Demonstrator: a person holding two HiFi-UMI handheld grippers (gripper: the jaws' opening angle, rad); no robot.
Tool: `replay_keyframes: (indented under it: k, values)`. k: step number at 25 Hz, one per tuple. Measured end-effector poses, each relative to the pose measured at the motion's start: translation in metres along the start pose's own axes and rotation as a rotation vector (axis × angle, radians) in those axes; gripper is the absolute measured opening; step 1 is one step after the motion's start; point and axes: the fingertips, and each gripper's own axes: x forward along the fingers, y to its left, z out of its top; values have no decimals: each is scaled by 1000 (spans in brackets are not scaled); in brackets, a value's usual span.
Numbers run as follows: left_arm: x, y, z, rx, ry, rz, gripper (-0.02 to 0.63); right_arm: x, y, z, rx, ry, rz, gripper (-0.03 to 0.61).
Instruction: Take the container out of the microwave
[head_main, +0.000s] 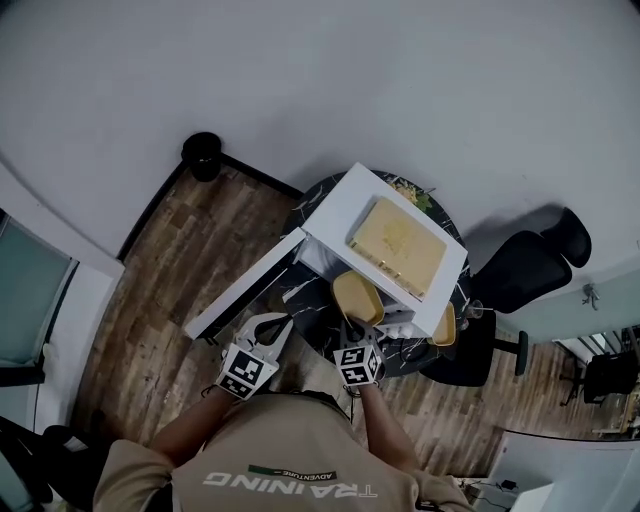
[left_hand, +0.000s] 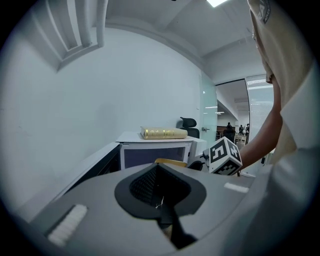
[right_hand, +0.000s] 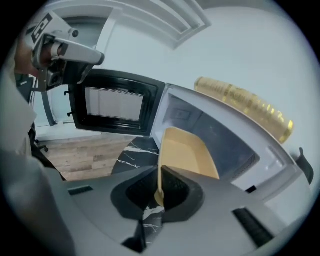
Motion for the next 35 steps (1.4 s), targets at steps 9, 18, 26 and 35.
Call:
replay_keyframes:
  k: [9,18,26,35]
  values:
    - [-14,-52,12,-55,-7,104,2,-44,33,-13,-137,-122,99,9]
    - [-83,-93,-21,-131,57,273,2,-91,74,-52,-186,-180,166,9]
    - [-111,-113,-24,-93,58,233,2,-119,106,-64,-151,-159,166,9]
    - [-171,-123,-32,-47,3,122,2,-152,162,-49,-93,-101,100,9]
